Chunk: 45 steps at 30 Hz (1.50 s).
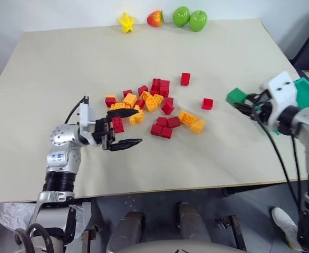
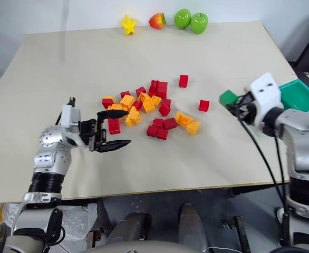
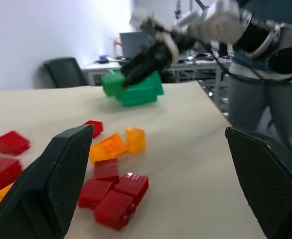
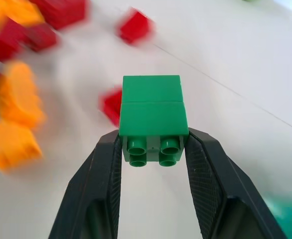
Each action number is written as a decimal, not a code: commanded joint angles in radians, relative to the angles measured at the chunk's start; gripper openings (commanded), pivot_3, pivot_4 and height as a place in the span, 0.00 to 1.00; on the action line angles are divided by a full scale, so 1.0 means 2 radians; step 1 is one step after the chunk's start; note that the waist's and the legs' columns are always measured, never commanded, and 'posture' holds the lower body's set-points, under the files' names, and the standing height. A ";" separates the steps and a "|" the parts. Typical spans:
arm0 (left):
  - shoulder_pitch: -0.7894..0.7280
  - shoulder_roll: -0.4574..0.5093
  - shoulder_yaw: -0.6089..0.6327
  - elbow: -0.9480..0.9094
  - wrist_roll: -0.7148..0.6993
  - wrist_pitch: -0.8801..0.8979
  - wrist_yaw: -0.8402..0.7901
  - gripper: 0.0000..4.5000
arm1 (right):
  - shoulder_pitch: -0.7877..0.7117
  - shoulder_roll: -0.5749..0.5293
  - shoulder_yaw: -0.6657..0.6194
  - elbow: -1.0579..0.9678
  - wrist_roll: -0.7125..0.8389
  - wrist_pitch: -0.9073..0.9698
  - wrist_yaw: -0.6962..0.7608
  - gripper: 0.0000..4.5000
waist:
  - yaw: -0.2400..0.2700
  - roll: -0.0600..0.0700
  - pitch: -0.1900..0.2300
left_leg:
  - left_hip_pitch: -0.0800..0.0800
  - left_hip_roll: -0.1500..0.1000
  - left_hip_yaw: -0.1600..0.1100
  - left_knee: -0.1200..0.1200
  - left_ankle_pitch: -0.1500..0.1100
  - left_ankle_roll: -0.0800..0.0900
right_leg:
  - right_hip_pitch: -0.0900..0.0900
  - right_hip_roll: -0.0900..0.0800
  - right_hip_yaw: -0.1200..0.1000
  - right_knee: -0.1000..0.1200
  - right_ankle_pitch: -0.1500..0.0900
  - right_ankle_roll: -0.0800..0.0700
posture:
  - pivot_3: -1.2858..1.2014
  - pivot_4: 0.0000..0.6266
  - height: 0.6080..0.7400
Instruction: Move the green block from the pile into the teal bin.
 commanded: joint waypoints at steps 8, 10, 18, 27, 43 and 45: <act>-0.162 -0.078 -0.066 0.165 0.105 -0.079 0.030 1.00 | 0.011 -0.121 -0.057 0.090 -0.042 -0.028 -0.047 0.32 | 0.015 0.000 0.000 | -0.001 -0.001 0.005 0.002 0.000 0.002 | 0.001 0.000 0.001 -0.002 0.002 0.002 | 0.52 0.24 1.00; -0.184 -0.093 -0.066 0.194 0.113 -0.088 0.035 1.00 | 0.002 -0.124 -0.049 0.118 -0.050 -0.038 -0.057 0.32 | 0.014 0.000 0.000 | 0.000 0.000 0.006 0.002 -0.001 0.002 | 0.000 0.000 0.002 -0.002 0.002 0.002 | 0.52 0.24 1.00; -0.216 -0.113 -0.061 0.239 0.129 -0.099 0.047 1.00 | -0.006 -0.140 -0.029 0.154 -0.052 -0.064 -0.045 0.68 | 0.013 0.000 0.000 | 0.000 0.000 0.010 0.002 -0.001 0.002 | 0.000 0.000 0.004 -0.001 0.002 0.003 | 0.52 0.24 1.00; -0.192 -0.085 -0.030 0.186 0.087 0.027 0.063 1.00 | -0.015 -0.130 -0.024 0.131 -0.019 -0.082 -0.008 1.00 | 0.014 0.000 0.000 | 0.000 0.000 0.010 0.002 -0.001 0.003 | 0.000 0.000 0.005 -0.002 0.003 0.004 | 0.52 0.24 1.00; 0.074 0.103 0.100 -0.035 0.038 0.093 0.109 1.00 | -0.011 -0.019 0.080 0.195 0.058 -0.276 0.192 1.00 | 0.006 0.000 0.001 | 0.001 0.000 0.010 0.001 -0.002 0.004 | -0.001 0.001 0.009 -0.003 0.004 0.004 | 0.52 0.24 1.00; 0.094 0.111 0.114 -0.051 0.033 0.094 0.120 1.00 | -0.014 -0.017 0.083 0.213 0.056 -0.292 0.201 1.00 | 0.012 0.000 0.001 | 0.001 0.000 0.009 0.002 -0.002 0.004 | -0.001 0.001 0.009 -0.003 0.004 0.005 | 0.52 0.24 1.00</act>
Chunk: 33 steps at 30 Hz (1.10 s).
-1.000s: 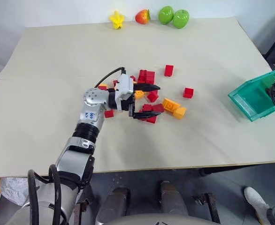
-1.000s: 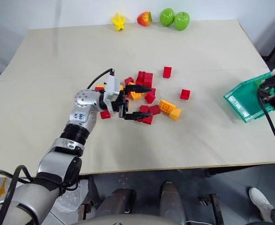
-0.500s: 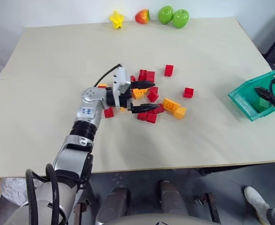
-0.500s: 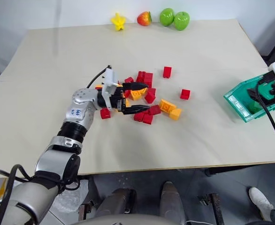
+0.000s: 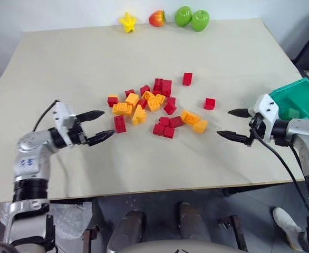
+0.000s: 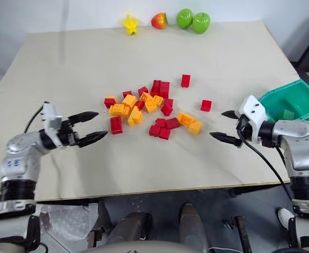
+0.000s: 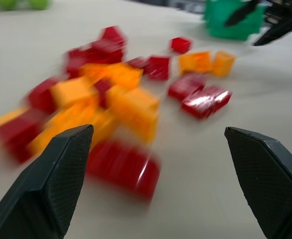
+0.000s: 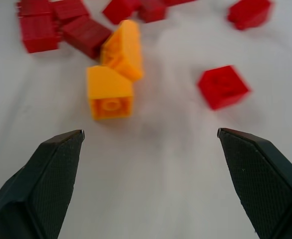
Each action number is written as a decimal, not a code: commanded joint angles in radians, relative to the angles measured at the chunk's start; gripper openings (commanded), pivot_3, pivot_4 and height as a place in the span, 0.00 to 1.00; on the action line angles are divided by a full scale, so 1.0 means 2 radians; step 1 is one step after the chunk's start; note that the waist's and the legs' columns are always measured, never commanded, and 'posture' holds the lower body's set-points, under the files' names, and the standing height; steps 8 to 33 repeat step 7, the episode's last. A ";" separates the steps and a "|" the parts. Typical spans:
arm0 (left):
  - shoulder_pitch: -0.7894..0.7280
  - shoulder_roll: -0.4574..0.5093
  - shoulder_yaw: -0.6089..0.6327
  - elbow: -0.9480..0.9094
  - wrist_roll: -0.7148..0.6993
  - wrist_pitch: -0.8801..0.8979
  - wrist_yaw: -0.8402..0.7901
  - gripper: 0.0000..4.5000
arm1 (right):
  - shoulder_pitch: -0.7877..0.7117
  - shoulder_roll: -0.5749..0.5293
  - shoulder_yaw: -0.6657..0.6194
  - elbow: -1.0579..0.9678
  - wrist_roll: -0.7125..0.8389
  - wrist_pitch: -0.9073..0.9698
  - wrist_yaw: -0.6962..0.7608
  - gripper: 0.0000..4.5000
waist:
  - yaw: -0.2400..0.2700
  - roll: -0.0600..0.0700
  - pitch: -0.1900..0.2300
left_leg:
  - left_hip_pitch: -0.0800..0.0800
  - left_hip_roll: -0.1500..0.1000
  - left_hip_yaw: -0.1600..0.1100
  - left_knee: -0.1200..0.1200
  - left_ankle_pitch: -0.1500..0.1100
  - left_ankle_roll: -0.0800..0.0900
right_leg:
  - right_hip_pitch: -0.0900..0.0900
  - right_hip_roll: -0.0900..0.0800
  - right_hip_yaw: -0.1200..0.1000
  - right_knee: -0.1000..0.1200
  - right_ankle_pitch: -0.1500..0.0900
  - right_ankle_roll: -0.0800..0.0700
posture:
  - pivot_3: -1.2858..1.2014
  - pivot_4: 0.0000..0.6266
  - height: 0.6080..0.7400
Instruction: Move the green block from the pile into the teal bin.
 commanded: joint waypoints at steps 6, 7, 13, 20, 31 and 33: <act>0.060 0.026 0.042 -0.073 -0.015 -0.020 0.032 1.00 | -0.020 0.010 -0.004 0.042 0.005 -0.068 0.032 1.00 | 0.006 0.000 0.000 | 0.000 0.001 0.000 0.001 0.000 0.000 | 0.000 0.001 0.000 -0.001 0.001 0.000 | 0.52 0.24 1.00; 0.063 0.028 0.040 -0.076 -0.012 -0.023 0.034 1.00 | -0.020 0.011 -0.004 0.044 0.005 -0.071 0.033 1.00 | 0.006 0.000 0.000 | 0.000 0.001 0.000 0.000 0.000 0.000 | 0.000 0.001 0.000 -0.001 0.001 0.000 | 0.52 0.24 1.00; 0.063 0.028 0.040 -0.076 -0.012 -0.023 0.034 1.00 | -0.020 0.011 -0.004 0.044 0.005 -0.071 0.033 1.00 | 0.006 0.000 0.000 | 0.000 0.001 0.000 0.000 0.000 0.000 | 0.000 0.001 0.000 -0.001 0.001 0.000 | 0.52 0.24 1.00; 0.063 0.028 0.040 -0.076 -0.012 -0.023 0.034 1.00 | -0.020 0.011 -0.004 0.044 0.005 -0.071 0.033 1.00 | 0.006 0.000 0.000 | 0.000 0.001 0.000 0.000 0.000 0.000 | 0.000 0.001 0.000 -0.001 0.001 0.000 | 0.52 0.24 1.00; 0.063 0.028 0.040 -0.076 -0.012 -0.023 0.034 1.00 | -0.020 0.011 -0.004 0.044 0.005 -0.071 0.033 1.00 | 0.006 0.000 0.000 | 0.000 0.001 0.000 0.000 0.000 0.000 | 0.000 0.001 0.000 -0.001 0.001 0.000 | 0.52 0.24 1.00; 0.063 0.028 0.040 -0.076 -0.012 -0.023 0.034 1.00 | -0.020 0.011 -0.004 0.044 0.005 -0.071 0.033 1.00 | 0.006 0.000 0.000 | 0.000 0.001 0.000 0.000 0.000 0.000 | 0.000 0.001 0.000 -0.001 0.001 0.000 | 0.52 0.24 1.00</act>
